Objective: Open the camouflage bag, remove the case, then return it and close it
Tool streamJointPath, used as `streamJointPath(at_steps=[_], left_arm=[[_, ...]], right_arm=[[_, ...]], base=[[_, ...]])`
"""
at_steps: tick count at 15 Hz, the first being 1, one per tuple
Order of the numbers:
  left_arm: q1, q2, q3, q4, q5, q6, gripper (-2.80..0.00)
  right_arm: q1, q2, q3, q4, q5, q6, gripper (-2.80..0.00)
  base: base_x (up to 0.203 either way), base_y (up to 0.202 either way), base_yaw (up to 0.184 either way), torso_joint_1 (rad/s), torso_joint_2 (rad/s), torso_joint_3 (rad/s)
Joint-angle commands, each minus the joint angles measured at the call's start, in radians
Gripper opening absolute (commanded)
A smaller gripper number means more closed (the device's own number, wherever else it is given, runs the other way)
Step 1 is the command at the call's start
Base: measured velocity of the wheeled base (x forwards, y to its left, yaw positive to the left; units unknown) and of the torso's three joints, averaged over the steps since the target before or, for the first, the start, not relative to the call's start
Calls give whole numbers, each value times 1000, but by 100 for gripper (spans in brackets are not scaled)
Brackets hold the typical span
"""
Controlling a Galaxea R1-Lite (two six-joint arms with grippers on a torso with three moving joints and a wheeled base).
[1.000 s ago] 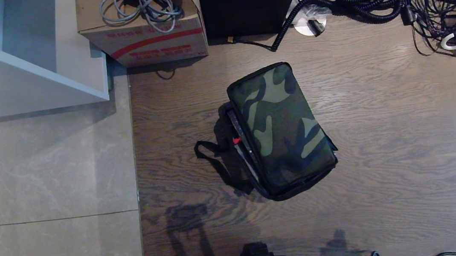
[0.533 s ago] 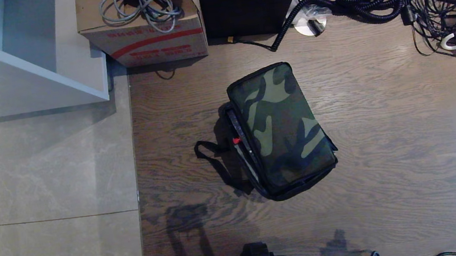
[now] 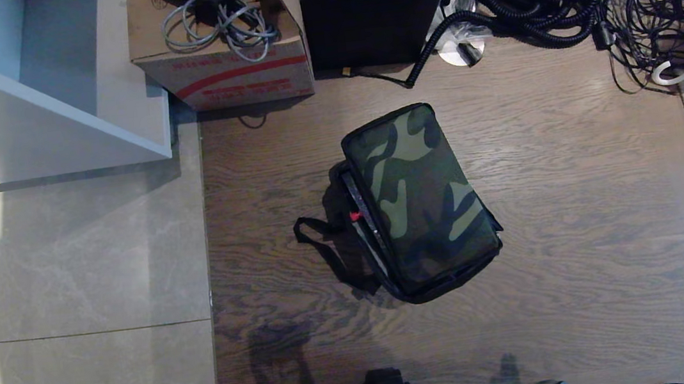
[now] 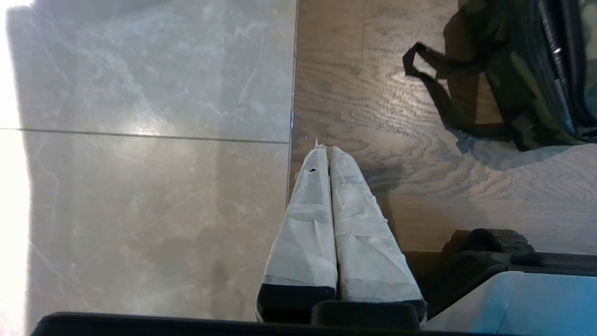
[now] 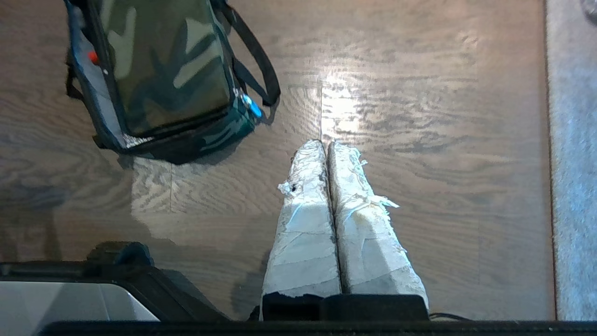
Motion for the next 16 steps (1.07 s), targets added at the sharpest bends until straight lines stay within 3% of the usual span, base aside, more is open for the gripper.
streamJointPath(at_steps=[1, 16], left_arm=[[0, 0, 0, 0, 0, -1, -280], [0, 0, 0, 0, 0, -3, -280]], right_arm=[[0, 3, 40, -1, 0, -1, -280], [0, 3, 40, -1, 0, -1, -280]], base=[[0, 0, 0, 2, 1, 185], [0, 0, 0, 2, 3, 202]])
